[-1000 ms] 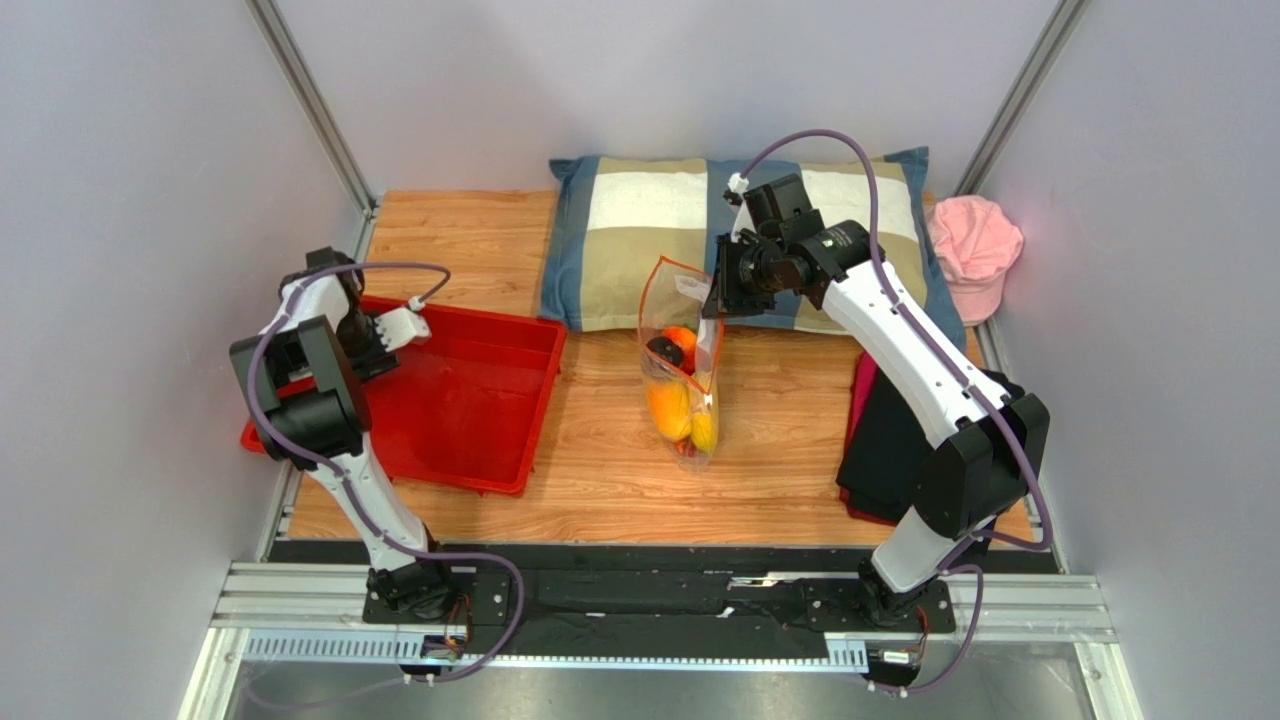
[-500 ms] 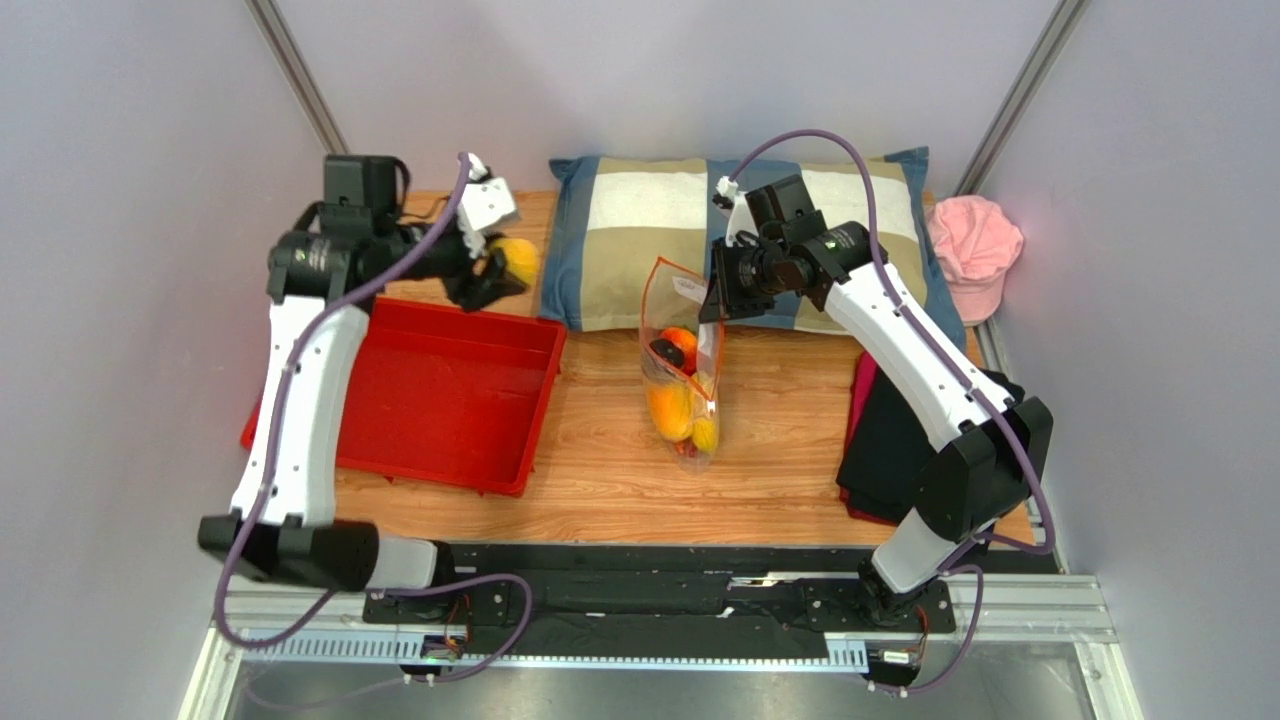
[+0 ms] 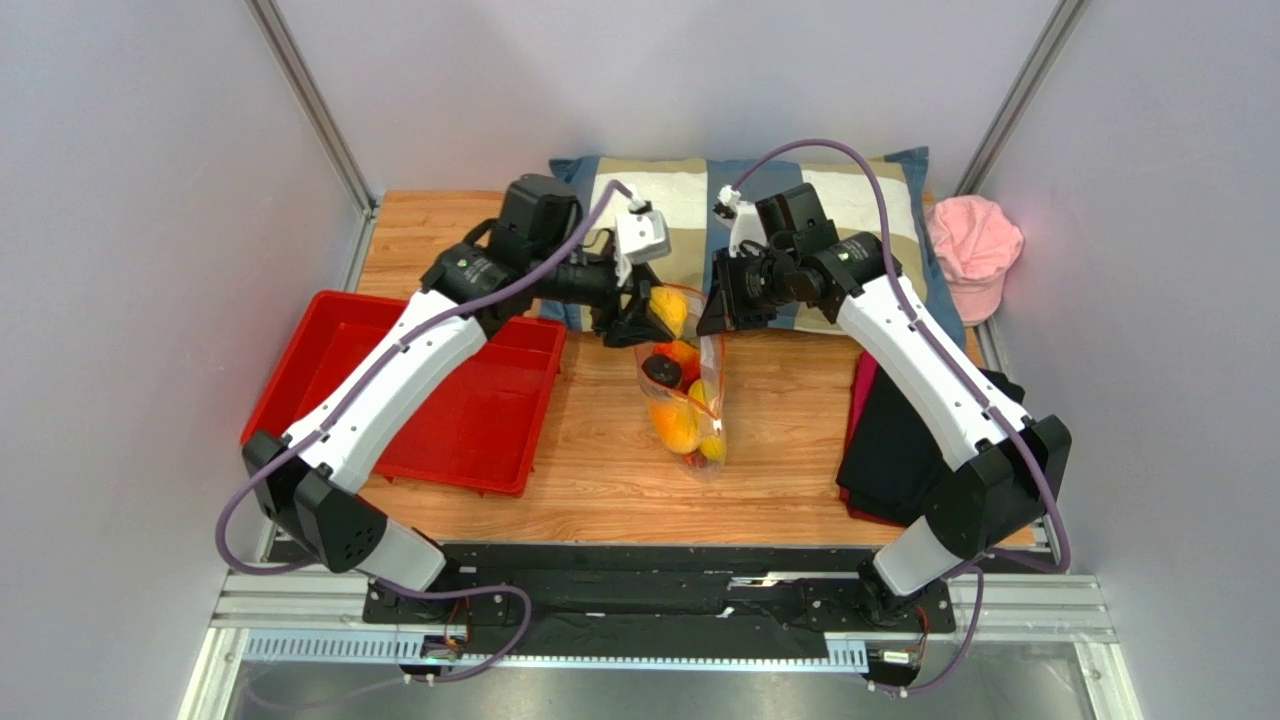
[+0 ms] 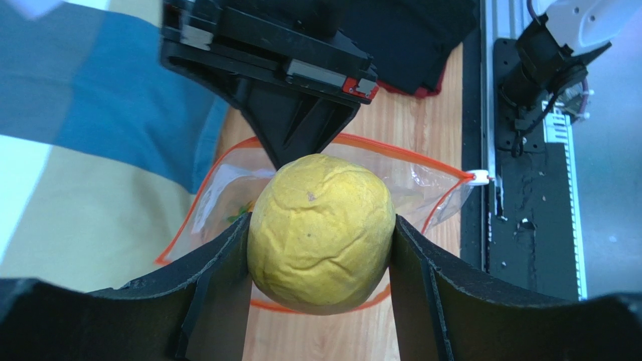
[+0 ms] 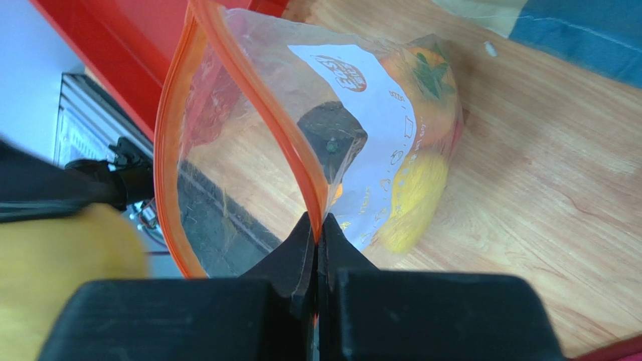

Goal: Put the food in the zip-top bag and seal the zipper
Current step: Place the fake fruit in the zipper food storage bag.

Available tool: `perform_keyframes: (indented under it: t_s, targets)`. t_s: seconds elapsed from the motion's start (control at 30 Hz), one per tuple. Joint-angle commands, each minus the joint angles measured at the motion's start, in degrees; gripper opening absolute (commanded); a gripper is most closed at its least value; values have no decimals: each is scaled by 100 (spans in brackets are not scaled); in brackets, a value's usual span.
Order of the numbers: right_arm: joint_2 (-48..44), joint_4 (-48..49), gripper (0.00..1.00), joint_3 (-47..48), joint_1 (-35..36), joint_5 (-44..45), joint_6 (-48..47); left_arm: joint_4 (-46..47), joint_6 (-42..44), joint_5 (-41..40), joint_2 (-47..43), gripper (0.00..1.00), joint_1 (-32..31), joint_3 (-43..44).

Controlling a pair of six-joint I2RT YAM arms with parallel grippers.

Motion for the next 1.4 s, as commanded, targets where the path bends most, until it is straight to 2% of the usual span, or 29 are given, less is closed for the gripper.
perform_keyframes:
  t_s: [0.0, 0.03, 0.1, 0.23, 0.27, 0.4, 0.63, 0.9, 1.03, 1.37]
  targets:
    - [-298, 95, 0, -66, -13, -544, -224, 104, 37, -252, 144, 43, -363, -79]
    - [-333, 87, 0, -84, -13, -728, -276, 52, 64, -287, 180, 45, -407, -123]
    - [-325, 113, 0, -145, -4, -878, -303, -36, 169, -340, 250, 56, -478, -124]
    - [-281, 104, 0, -128, -4, -1160, -373, -983, 714, -349, 373, 73, -663, 166]
    - [-246, 104, 0, -111, -4, -1195, -400, -1134, 793, -340, 391, 80, -663, 193]
    - [-141, 113, 0, 21, 48, -1441, -452, -1461, 1267, -270, 32, 99, -654, 18]
    - [131, 52, 0, 310, 382, -1573, -646, -1364, 1893, 38, -672, 98, -759, -747]
    - [431, 52, 0, 715, 619, -1679, -725, -1241, 2604, -647, -875, 90, -1568, -1231]
    - [405, 52, 0, 681, 699, -1652, -778, -1224, 2482, -700, -778, 86, -1743, -1222]
    - [440, 51, 0, 768, 857, -1547, -910, -1030, 2121, -1254, -303, 66, -1840, -1310]
